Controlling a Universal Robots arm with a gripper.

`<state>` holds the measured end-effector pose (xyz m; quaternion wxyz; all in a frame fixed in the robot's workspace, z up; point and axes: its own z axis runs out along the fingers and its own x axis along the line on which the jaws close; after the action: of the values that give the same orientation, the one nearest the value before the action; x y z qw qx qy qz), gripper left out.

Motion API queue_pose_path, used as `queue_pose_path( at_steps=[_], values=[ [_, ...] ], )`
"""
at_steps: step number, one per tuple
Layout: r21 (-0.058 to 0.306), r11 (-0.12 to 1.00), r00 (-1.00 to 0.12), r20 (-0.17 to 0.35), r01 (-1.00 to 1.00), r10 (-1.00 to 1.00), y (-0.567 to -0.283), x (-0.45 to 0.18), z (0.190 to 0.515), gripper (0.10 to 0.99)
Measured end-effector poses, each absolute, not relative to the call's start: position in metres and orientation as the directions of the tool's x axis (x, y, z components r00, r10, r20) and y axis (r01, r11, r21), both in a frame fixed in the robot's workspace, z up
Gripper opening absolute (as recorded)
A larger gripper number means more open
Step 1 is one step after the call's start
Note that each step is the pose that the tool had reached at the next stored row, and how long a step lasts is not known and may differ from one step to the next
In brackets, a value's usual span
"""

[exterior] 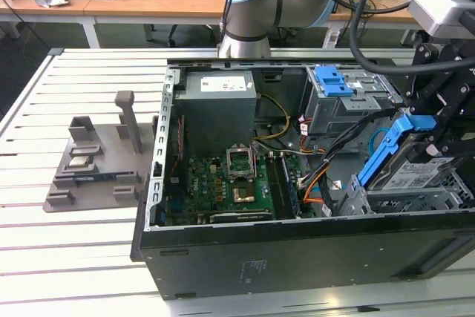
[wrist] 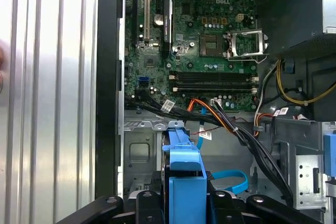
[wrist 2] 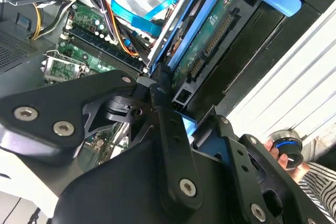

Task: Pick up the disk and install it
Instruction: 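Insert the disk into the insertion slot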

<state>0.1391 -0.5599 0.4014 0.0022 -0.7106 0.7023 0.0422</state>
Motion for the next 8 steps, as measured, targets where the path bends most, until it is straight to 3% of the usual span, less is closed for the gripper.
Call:
queue_pose_path(
  at_steps=[8],
  values=[
    [0.056, -0.013, 0.01, -0.063, -0.998, -0.998, -0.5599, 0.1391, 0.3993, 0.365]
  ],
)
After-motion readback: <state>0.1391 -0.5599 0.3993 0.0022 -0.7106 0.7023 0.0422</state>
